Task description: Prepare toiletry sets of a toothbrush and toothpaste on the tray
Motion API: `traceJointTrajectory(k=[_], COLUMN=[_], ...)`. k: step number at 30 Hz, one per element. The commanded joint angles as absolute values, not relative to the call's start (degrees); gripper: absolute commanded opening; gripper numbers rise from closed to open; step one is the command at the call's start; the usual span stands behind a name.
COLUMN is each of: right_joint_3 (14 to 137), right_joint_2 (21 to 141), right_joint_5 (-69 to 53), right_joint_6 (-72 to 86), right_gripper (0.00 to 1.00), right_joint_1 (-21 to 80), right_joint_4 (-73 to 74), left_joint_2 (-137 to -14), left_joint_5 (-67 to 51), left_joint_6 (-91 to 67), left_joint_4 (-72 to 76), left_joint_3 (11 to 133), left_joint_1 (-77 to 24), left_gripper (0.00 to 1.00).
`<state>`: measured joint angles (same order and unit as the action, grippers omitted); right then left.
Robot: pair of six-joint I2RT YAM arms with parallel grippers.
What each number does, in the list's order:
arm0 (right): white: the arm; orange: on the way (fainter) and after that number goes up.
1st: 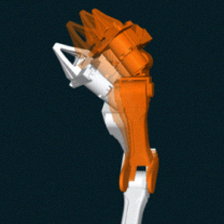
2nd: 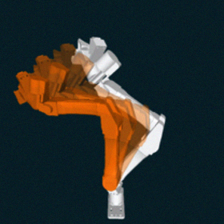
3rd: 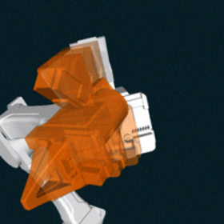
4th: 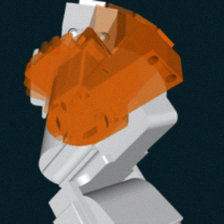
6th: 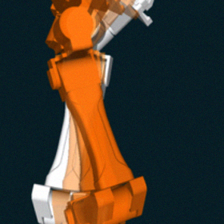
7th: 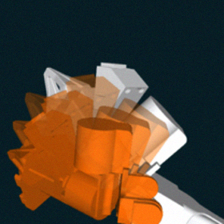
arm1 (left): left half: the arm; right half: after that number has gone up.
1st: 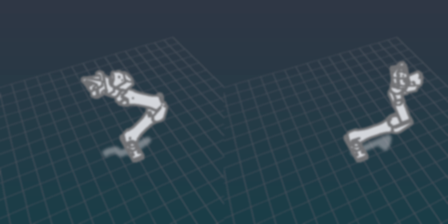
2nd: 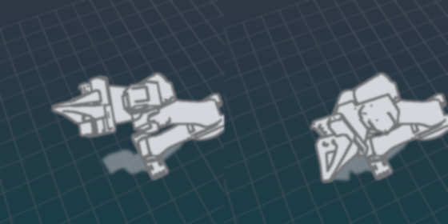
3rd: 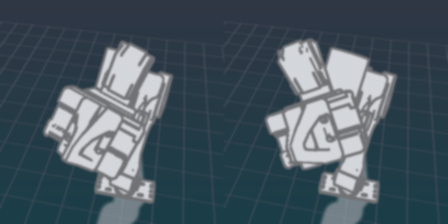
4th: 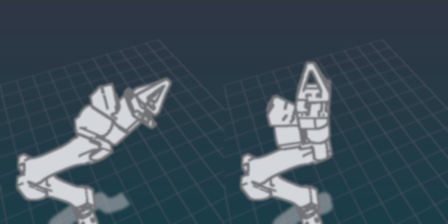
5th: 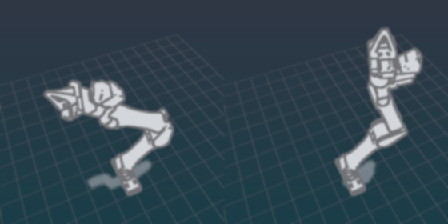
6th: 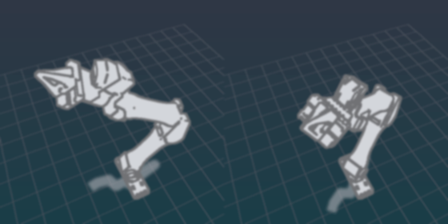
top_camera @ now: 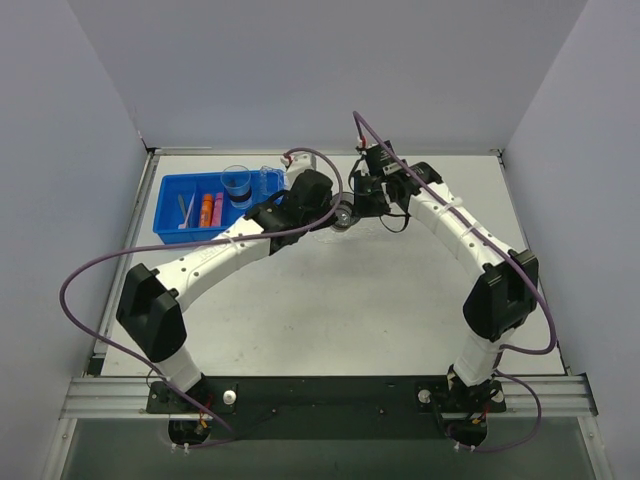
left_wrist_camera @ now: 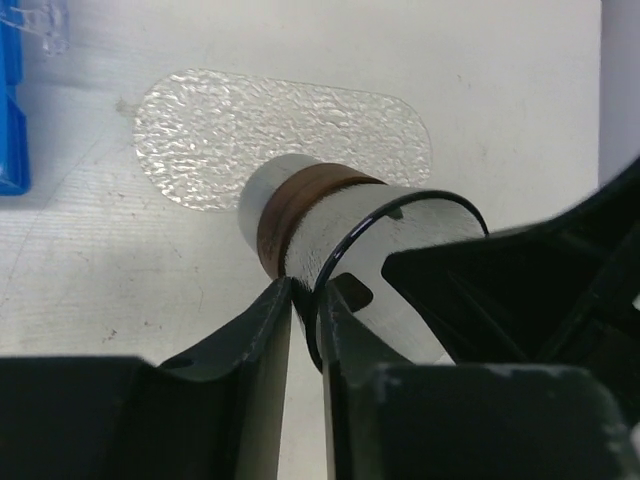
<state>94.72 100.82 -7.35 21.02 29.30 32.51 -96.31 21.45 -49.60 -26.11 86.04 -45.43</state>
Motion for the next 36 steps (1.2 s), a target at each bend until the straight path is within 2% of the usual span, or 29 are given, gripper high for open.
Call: traceJointTrajectory(k=[1, 2, 3, 6, 8, 9, 14, 21, 29, 36], right_joint_3=[95.89, 95.37, 95.01, 92.82, 91.15, 90.71, 87.72, 85.61, 84.38, 84.20], right_joint_2=[98.79, 98.53, 98.26, 97.21, 96.33, 95.98, 94.75, 93.08, 90.88, 90.53], right_joint_5=[-13.97, -15.37, -17.82, -20.82, -23.81, -25.04, -32.68, -36.30, -35.86, -32.61], right_joint_6=[16.88, 16.27, 14.78, 12.67, 10.20, 9.15, 2.74, -4.91, -10.63, -13.27], right_gripper=[0.00, 0.00, 0.00, 0.00, 0.00, 0.00, 0.00, 0.00, 0.00, 0.00], right_joint_1=[26.20, 25.76, 25.32, 23.82, 22.94, 22.59, 21.18, 20.48, 20.83, 21.36], right_joint_4=[32.78, 32.70, 32.52, 31.99, 31.64, 31.64, 31.99, 32.69, 34.27, 35.95], left_joint_2=[-89.57, -88.60, -88.25, -86.49, -84.83, -84.29, -81.48, -81.56, -87.71, -91.67], left_joint_5=[15.30, 15.21, 14.68, 12.67, 11.08, 10.03, 0.63, -2.19, -6.50, -9.49], left_joint_6=[-44.13, -43.77, -42.99, -40.88, -39.91, -38.25, -33.58, -34.45, -33.93, -32.52], left_joint_4=[-16.44, -16.35, -16.35, -15.56, -14.86, -13.55, -9.41, -10.10, -15.99, -19.24], left_joint_3=[84.04, 83.50, 82.97, 81.04, 79.20, 78.67, 76.12, 75.41, 81.90, 86.57], left_joint_1=[-45.62, -45.62, -45.62, -45.62, -45.61, -45.53, -45.53, -44.04, -42.54, -42.54], left_gripper=[0.40, 0.55, 0.62, 0.76, 0.82, 0.89, 0.91, 0.91, 0.71, 0.70])
